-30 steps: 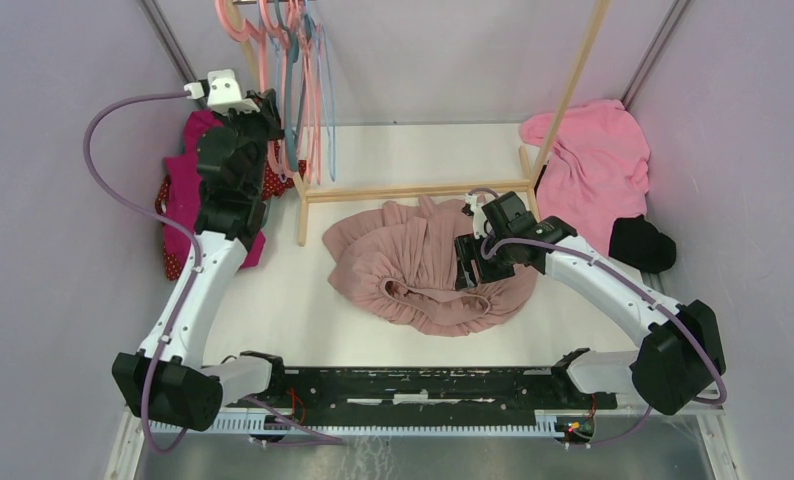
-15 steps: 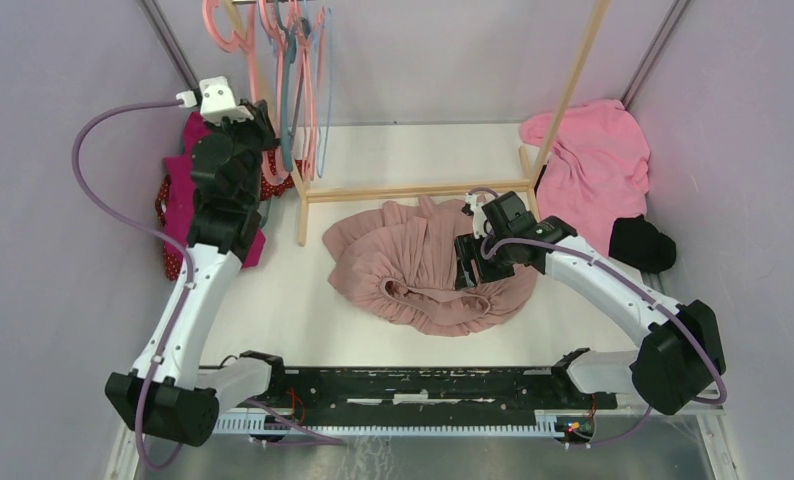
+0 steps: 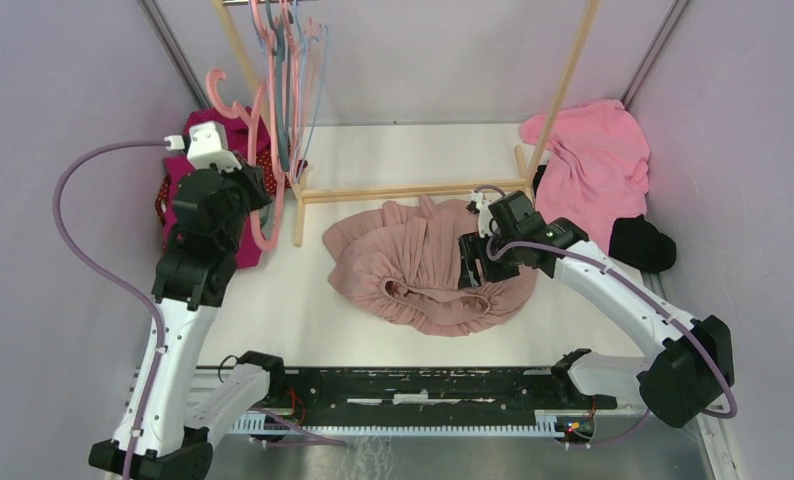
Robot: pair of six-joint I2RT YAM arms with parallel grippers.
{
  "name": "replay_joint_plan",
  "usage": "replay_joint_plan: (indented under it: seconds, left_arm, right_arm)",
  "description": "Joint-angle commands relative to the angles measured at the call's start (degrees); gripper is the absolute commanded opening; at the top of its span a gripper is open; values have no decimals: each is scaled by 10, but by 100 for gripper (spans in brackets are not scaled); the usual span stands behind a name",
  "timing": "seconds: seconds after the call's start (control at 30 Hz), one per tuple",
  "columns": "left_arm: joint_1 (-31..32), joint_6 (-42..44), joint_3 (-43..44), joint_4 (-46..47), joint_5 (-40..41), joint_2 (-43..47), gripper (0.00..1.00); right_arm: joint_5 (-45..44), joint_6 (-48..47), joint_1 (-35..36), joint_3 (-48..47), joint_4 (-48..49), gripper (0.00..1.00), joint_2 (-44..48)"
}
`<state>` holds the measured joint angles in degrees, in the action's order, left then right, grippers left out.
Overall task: Place the skirt on the hanger
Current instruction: Pick up the hanger from the clothesline, then hang the skirt on the hanger.
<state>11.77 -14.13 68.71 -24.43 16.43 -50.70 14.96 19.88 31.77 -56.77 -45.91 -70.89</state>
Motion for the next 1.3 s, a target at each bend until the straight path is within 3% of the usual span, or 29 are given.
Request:
replay_joint_plan:
  seconds: [0.0, 0.37, 0.47, 0.8, 1.1, 1.27]
  left_arm:
    - [-2, -61, 1, -173, -26, 24, 3]
    - [2, -62, 49, -373, -114, 68, 3]
    - [50, -96, 41, -385, -143, 90, 3]
    - [55, -188, -32, -315, -370, 189, 3]
    - [51, -244, 38, -440, -404, 224, 3]
    - [34, -275, 41, -493, -455, 247, 3]
  right_arm:
    - [-10, 10, 0, -25, -5, 70, 18]
    - [-33, 34, 2, 4, 2, 69, 29]
    - [-40, 42, 2, 17, 6, 69, 37]
    - [-74, 31, 21, 13, -5, 68, 52]
    - [-140, -13, 112, -65, 22, 66, -20]
    - [-187, -9, 123, -50, 31, 66, -27]
